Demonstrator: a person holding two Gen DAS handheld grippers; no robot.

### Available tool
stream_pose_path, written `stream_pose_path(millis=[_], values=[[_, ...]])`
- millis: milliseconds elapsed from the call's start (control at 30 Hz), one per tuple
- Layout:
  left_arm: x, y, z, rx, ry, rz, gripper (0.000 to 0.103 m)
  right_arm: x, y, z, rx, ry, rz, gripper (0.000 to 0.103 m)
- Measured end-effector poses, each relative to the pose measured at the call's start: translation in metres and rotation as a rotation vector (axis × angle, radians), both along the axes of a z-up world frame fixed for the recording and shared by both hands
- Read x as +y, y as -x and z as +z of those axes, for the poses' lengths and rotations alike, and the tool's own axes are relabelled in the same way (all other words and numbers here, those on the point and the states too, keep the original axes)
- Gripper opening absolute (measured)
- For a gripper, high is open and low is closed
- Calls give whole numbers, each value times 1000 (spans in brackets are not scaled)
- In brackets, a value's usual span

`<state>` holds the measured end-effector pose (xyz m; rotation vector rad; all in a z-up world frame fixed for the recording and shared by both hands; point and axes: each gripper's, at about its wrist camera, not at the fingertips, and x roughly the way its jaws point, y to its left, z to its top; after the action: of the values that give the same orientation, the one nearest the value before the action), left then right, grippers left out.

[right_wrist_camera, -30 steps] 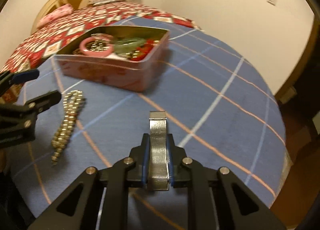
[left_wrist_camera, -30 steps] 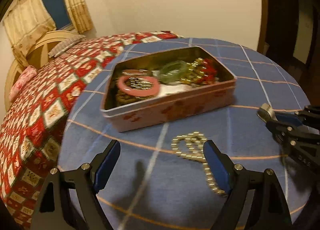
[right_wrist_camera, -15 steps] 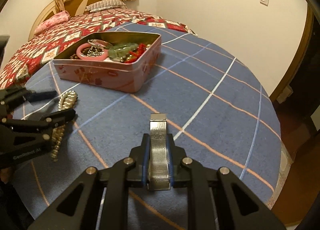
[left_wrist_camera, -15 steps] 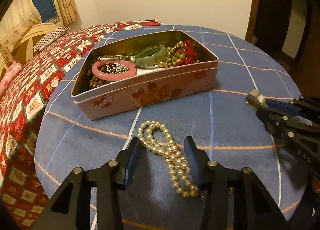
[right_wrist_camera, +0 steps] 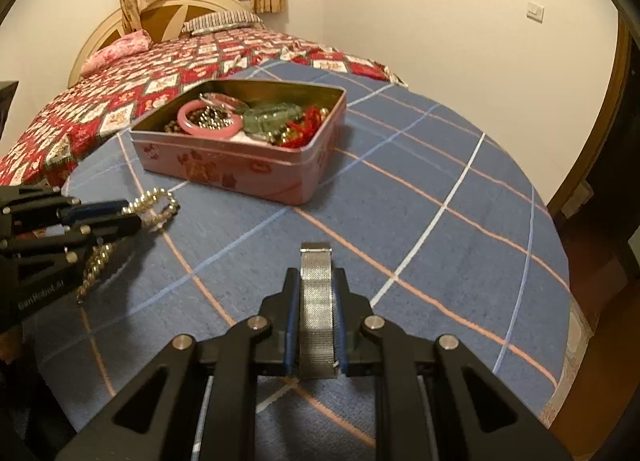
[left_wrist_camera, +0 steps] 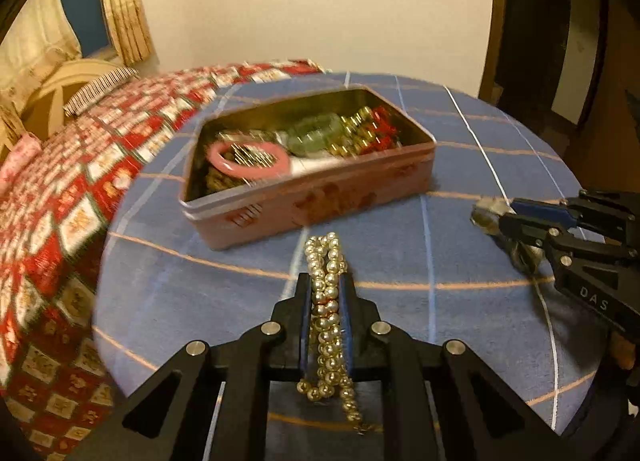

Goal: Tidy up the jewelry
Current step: 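Carry the pearl necklace and silver watch over the tin with both tools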

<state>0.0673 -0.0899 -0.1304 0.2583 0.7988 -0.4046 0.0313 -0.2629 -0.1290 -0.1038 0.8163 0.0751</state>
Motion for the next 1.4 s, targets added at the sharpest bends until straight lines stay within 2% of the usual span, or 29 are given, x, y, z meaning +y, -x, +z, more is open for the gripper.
stream_pose_path(millis=[167, 800, 1400], values=[[6, 3, 16, -64, 0, 10, 12, 4, 2, 12, -42, 1, 6, 17], [27, 0, 53, -165, 70, 57, 12, 24, 4, 52, -160, 16, 39, 17], [28, -33, 74, -239, 47, 86, 12, 48, -27, 91, -280, 59, 66, 17]])
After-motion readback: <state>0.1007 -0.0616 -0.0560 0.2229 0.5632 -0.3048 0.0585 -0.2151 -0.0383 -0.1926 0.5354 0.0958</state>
